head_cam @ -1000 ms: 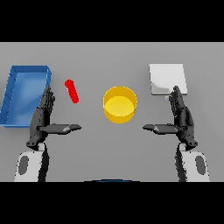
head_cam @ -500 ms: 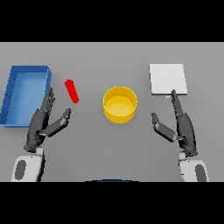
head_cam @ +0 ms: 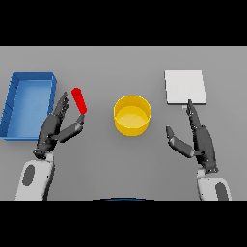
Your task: Pick up the red beaker and tilt it to pour out 1 green nut into yellow bowl. Pick up the yellow bowl and place it on the metallic measuring scale.
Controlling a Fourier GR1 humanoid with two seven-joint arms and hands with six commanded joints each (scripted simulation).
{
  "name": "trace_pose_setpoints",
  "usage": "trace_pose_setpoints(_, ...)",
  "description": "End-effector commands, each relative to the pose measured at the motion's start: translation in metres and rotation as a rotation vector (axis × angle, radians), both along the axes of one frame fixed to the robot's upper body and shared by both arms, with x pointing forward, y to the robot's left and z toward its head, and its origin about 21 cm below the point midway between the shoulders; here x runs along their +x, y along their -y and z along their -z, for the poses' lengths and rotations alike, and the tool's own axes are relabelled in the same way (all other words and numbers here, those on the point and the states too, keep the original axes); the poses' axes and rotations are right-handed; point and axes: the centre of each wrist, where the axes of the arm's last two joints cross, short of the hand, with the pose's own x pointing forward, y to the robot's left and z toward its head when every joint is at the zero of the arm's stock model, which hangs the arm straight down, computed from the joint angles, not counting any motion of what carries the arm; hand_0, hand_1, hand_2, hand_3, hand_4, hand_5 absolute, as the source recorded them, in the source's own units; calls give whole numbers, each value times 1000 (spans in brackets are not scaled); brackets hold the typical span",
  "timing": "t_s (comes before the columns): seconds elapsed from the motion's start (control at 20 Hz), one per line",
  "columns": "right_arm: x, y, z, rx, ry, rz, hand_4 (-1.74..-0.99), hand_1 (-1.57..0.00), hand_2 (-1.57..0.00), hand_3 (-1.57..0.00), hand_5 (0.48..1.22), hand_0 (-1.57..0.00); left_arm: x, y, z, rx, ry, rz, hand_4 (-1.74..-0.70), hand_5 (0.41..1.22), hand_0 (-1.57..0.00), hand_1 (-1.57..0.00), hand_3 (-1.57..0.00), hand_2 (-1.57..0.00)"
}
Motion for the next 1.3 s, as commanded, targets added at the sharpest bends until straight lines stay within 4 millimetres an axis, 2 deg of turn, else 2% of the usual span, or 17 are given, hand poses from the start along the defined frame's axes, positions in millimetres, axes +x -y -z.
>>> trace_pose_setpoints(0.0, 1, 2, 1, 6, -15, 4, -1296, 1, 1, 1, 677, 1, 7, 0, 0, 12, 2, 2, -1370, 732, 1, 1, 1, 1)
trace_pose_setpoints(0.2, -1, 3, -3, 14, -1, 2, -1321, 1, 1, 1, 683, 1, 29, 2, 8, 33, -22, -4, -1376, 738, 1, 1, 1, 1)
trace_pose_setpoints(0.4, -4, 4, -1, 20, -20, 18, -1339, 1, 1, 1, 688, 1, 48, 5, 24, 26, -58, -24, -1345, 718, 1, 1, 1, 1)
trace_pose_setpoints(0.65, 0, 6, -4, 32, -12, 12, -1336, 1, 1, 1, 688, 1, 73, 10, 24, 25, -50, -3, -1321, 713, 1, 1, 1, 1)
trace_pose_setpoints(0.9, -2, 6, -2, 33, -15, 15, -1324, 1, 1, 1, 683, 1, 89, 14, 20, 34, -52, 11, -1313, 706, 1, 1, 1, 1)
trace_pose_setpoints(1.15, 2, 3, -4, 27, -23, 20, -1298, 1, 1, 1, 682, 1, 96, 17, 24, 13, -29, 20, -1363, 735, 1, 1, 1, 1)
trace_pose_setpoints(1.2, -1, 4, -3, 22, -15, 19, -1295, 1, 1, 1, 683, 1, 97, 21, 25, 4, -18, 19, -1389, 752, 1, 1, -3, -30)
trace_pose_setpoints(1.25, -2, 7, -4, 15, -10, 22, -1291, 1, 1, 1, 684, 1, 98, 24, 28, -7, -24, 12, -1416, 770, -81, -84, -75, -122)
